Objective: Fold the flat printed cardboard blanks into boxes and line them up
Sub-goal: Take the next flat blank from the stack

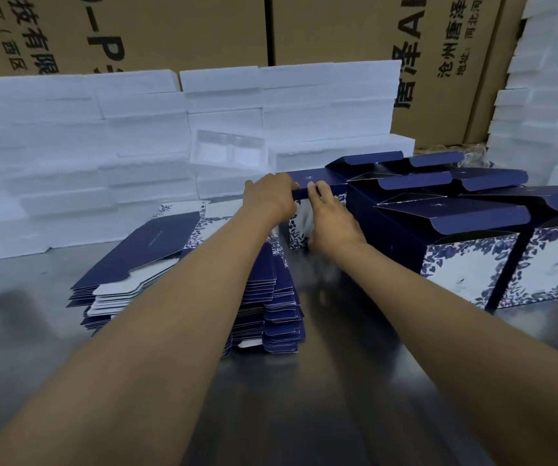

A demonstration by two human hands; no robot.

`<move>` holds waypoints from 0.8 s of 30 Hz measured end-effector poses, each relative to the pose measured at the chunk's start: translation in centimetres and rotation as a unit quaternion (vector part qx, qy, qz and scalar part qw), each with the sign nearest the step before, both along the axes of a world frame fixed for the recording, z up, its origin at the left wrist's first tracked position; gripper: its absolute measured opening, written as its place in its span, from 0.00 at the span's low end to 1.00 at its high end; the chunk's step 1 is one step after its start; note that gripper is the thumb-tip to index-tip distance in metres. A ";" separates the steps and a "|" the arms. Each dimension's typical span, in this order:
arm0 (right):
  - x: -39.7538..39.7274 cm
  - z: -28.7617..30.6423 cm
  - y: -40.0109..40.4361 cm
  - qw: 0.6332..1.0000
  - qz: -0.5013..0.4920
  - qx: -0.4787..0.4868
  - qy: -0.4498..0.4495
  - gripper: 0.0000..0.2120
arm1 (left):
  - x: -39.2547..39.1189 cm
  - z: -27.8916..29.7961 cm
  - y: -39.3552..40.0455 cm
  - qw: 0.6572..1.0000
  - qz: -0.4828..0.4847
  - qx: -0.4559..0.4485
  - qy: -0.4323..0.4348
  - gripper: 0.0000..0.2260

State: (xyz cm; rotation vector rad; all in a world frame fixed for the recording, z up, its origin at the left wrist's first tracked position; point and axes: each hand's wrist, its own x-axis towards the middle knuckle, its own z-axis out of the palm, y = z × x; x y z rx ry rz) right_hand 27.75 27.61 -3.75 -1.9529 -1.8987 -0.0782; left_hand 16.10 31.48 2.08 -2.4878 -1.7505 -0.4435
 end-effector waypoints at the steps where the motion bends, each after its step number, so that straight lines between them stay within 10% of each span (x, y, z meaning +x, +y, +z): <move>1: 0.0 0.2 0.1 1.000 0.001 -0.005 0.001 0.50 | 0.0 0.0 0.2 1.000 -0.004 -0.009 0.010 0.21; 14: -0.2 1.7 -6.0 0.980 0.051 -0.001 0.193 0.27 | -12.9 2.9 -4.2 0.989 0.026 -0.103 -0.102 0.29; 24: -8.0 4.3 -10.7 0.930 0.064 -0.177 0.315 0.20 | -23.1 -2.7 -11.1 0.899 0.191 -0.225 -0.324 0.22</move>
